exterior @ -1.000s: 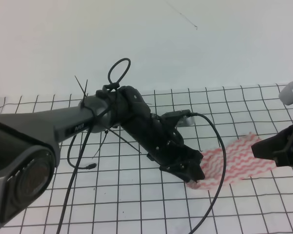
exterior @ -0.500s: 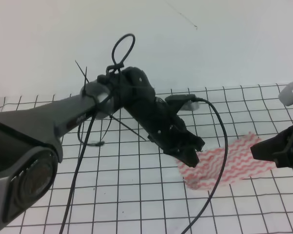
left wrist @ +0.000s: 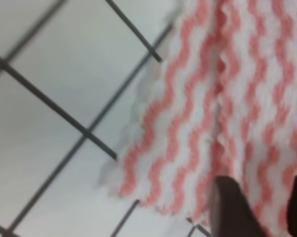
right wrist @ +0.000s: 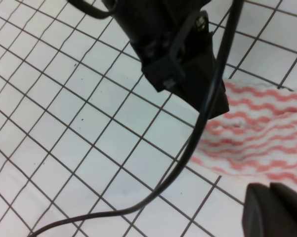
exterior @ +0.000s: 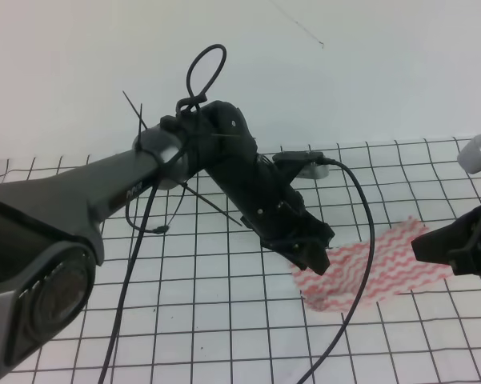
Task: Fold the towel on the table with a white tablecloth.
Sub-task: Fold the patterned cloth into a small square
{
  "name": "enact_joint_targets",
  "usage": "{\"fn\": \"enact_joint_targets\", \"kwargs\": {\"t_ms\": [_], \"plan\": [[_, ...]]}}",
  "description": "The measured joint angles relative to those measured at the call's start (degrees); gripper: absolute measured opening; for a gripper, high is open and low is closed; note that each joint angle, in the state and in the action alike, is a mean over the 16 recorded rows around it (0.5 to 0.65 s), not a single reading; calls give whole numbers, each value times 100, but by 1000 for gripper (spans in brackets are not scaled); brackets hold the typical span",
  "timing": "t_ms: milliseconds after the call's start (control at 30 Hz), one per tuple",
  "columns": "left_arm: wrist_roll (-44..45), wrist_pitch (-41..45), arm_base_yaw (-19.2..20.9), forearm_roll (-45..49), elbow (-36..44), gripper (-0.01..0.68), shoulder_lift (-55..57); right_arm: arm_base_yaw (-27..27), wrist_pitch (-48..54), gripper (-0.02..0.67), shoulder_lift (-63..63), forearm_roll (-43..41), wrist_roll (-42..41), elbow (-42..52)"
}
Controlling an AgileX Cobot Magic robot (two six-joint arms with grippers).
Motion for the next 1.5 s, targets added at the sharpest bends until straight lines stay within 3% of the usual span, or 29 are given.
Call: {"fn": "enact_joint_targets", "kwargs": {"t_ms": [200, 667, 800, 1233, 1500], "plan": [[24, -46, -18, -89, 0, 303, 93, 0, 0, 9, 0, 3, 0, 0], [76, 29, -84, -413, 0, 296, 367, 0, 0, 9, 0, 6, 0, 0], [83, 34, -89, -439, 0, 259, 410, 0, 0, 9, 0, 6, 0, 0], [107, -91, -89, -262, -41, 29, 430, 0, 5, 9, -4, 6, 0, 0], [107, -114, -89, -184, -248, 0, 419, 0, 13, 9, -8, 6, 0, 0]]}}
